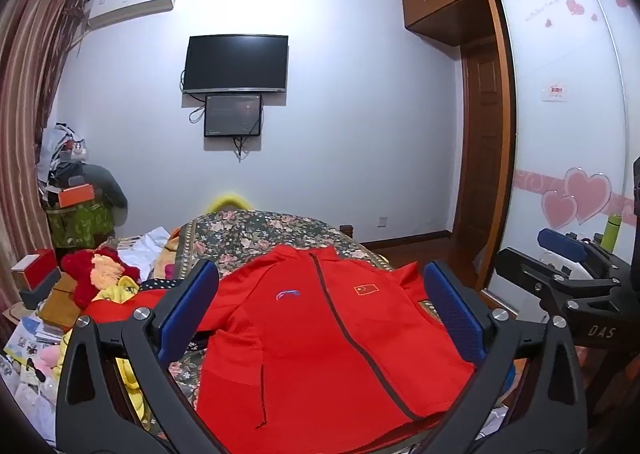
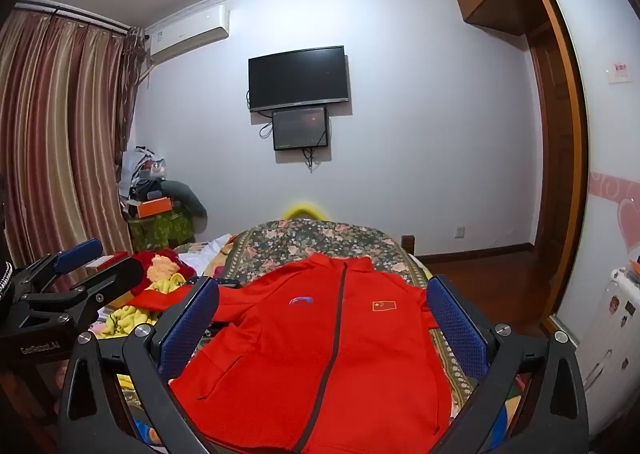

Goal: Fold large clothes

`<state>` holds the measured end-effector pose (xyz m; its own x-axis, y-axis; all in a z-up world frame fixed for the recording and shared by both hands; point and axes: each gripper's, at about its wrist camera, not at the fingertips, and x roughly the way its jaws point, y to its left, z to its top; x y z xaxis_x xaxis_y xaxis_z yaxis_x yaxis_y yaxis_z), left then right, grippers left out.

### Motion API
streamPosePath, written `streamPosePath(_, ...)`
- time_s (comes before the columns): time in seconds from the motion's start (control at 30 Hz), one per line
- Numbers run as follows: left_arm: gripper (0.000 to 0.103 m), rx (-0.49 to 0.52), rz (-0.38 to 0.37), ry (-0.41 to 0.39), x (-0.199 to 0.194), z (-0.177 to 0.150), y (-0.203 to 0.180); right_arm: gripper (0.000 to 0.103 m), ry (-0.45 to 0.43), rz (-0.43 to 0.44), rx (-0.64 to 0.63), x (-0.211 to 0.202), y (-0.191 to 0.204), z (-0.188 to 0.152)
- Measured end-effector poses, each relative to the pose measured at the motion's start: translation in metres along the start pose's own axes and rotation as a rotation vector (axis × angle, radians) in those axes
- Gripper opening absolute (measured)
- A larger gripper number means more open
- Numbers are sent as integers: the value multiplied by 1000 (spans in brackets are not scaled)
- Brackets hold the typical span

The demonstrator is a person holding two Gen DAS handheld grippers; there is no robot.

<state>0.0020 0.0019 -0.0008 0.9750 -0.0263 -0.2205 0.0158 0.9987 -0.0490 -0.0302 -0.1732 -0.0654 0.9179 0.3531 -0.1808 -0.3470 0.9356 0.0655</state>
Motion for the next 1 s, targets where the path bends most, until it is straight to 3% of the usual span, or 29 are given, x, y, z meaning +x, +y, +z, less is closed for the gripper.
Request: streamPosePath(1.0, 103, -10, -3, 9, 7, -8, 7, 103, 10, 0, 3, 5, -1, -1)
